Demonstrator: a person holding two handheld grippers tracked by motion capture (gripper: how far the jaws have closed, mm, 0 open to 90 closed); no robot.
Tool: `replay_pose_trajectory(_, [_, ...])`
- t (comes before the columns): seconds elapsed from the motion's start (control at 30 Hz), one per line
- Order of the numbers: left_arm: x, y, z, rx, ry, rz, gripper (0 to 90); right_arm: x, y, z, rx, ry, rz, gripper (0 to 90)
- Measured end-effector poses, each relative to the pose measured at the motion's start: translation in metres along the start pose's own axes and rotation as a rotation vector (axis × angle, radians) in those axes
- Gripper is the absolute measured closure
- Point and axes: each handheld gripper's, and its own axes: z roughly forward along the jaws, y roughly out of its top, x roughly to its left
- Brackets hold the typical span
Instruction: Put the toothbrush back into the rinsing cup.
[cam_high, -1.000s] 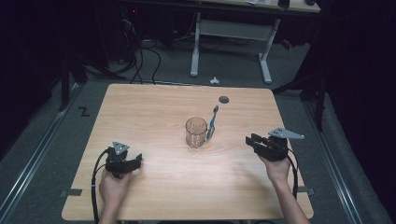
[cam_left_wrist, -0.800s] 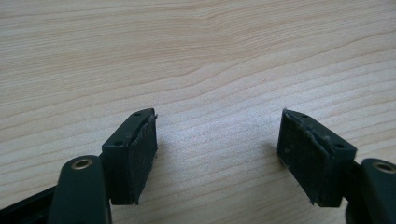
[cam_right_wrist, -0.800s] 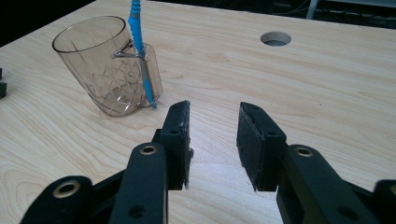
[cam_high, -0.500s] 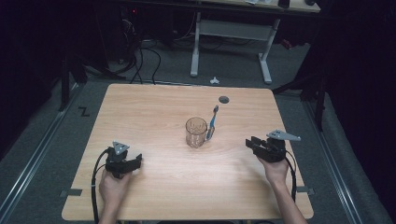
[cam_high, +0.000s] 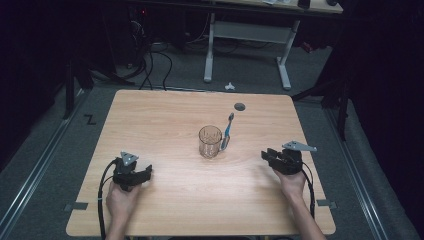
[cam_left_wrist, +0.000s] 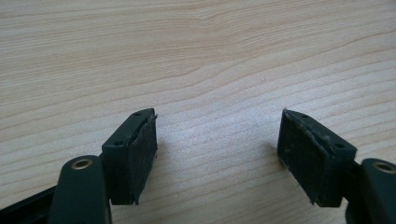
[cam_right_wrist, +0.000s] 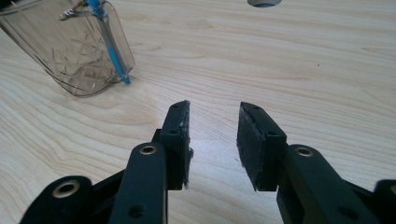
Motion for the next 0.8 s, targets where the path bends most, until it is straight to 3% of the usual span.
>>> replay_pose_trajectory(0.37, [0.0,0.0,0.0,0.0,0.0,0.0,29.0,-0.001,-0.007,0.014,0.034,-0.014,0.002,62.9])
replay_pose_trajectory(0.63, [0.0,0.0,0.0,0.0,0.0,0.0,29.0,0.0,-0.01,0.022,0.067,-0.04,-0.022,60.9])
replay_pose_trajectory(0.8, [0.0,0.0,0.0,0.0,0.0,0.0,29.0,0.004,-0.011,0.025,0.081,-0.081,-0.064,59.8])
